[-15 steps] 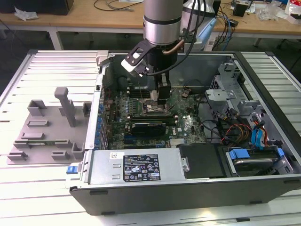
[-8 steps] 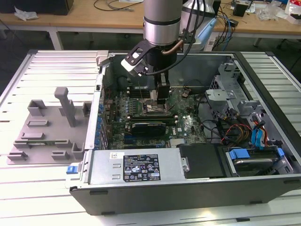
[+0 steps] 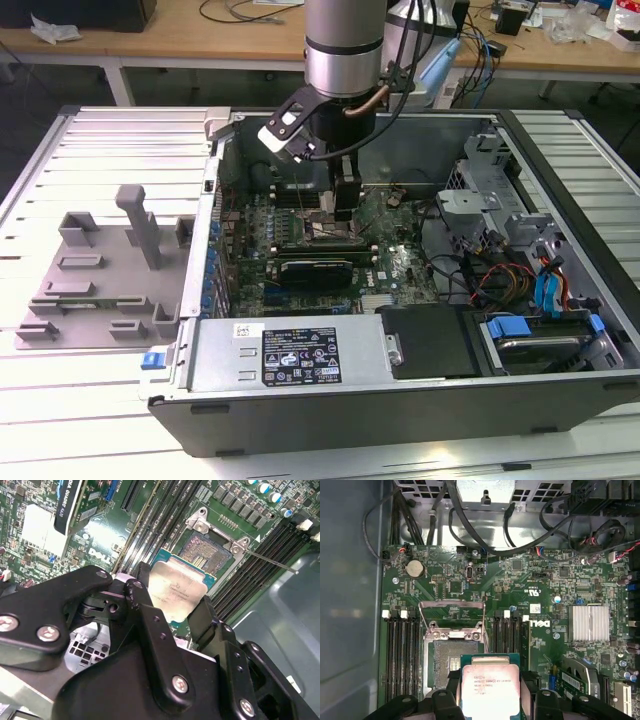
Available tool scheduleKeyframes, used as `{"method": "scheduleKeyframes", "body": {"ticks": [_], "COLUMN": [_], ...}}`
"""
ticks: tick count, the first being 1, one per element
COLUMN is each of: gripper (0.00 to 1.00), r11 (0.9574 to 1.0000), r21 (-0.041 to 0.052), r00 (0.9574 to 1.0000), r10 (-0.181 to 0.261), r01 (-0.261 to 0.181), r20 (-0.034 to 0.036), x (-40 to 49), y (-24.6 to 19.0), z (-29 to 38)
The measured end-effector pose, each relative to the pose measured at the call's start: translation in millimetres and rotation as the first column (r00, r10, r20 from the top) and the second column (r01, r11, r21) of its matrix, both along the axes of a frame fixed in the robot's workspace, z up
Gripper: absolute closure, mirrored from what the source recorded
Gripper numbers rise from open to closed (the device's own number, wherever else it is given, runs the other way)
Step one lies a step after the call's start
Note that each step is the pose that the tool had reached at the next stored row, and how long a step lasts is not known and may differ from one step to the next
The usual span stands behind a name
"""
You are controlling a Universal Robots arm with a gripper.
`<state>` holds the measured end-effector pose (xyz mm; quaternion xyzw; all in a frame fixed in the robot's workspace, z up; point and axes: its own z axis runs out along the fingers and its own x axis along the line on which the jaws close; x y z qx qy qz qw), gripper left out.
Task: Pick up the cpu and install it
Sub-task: 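Place the cpu into insertion slot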
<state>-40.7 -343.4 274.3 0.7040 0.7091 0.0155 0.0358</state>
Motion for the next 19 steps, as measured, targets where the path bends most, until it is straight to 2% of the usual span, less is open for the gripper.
{"method": "scheduleKeyframes", "body": {"ticks": [6, 11, 13, 15, 17, 19], "gripper": [0.45, 0.45, 0.45, 0.45, 0.45, 0.45], "r11": [1.0, 1.0, 1.0, 0.9998, 0.9996, 0.9995], "r21": [-0.0001, 0.0, -0.0001, 0.0, -0.0001, 0.0002], "r00": [1.0, 1.0, 1.0, 0.9998, 0.9996, 0.9995], "r10": [0.004, 0.006, 0.009, 0.019, 0.028, 0.03], "r01": [-0.004, -0.006, -0.009, -0.019, -0.028, -0.03], "r20": [0.0002, 0.0003, 0.0003, 0.0003, 0.0004, 0.0004], "x": [-0.6, -1.1, -1.2, -1.4, -1.8, -2.0], "y": [6.2, 8.0, 10.2, 14.1, 14.4, 14.7], "z": [-1.2, -3.0, -7.9, -16.9, -23.6, -27.4]}}
